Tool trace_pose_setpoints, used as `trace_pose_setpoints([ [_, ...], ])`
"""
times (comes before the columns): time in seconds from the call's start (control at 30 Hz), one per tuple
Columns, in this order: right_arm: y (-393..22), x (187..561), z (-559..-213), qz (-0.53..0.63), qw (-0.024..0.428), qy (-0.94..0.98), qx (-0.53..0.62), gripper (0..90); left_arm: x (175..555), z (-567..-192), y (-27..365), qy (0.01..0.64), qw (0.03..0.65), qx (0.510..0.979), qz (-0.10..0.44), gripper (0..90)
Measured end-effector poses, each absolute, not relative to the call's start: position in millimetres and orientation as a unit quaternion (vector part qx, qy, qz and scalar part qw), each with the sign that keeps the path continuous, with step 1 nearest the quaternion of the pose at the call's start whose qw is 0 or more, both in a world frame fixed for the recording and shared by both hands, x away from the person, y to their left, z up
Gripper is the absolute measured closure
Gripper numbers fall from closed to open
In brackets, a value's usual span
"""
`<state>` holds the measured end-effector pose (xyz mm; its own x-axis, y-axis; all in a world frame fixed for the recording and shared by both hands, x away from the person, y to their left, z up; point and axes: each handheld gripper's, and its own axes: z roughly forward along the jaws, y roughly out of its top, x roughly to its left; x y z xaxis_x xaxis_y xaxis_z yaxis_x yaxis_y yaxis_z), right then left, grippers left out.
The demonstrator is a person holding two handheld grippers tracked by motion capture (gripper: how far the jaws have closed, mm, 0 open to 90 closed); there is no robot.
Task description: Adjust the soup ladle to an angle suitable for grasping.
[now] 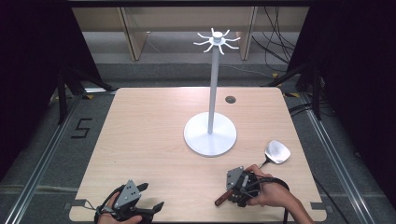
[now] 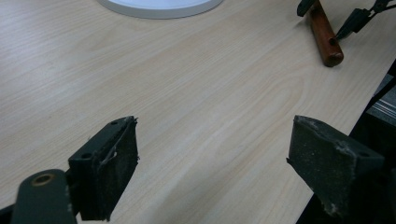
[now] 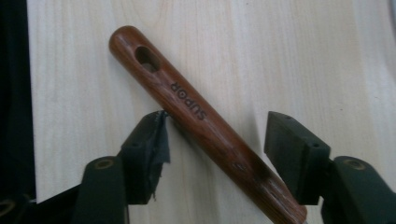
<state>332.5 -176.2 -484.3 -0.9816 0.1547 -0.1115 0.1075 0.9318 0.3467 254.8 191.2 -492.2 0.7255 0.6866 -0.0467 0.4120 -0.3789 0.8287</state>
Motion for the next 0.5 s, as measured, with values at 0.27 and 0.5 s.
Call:
trace_pose_setpoints([
  [0.27,-164,342,-480,0.141,0.04,0.988,0.045,48.9,253,-492,189,0.337,0.462,0.807,0.148,15.2],
  [0.5,-154,359,-483,0.146,0.003,0.988,0.043,48.5,252,-491,190,0.332,0.459,0.81,0.151,15.4],
])
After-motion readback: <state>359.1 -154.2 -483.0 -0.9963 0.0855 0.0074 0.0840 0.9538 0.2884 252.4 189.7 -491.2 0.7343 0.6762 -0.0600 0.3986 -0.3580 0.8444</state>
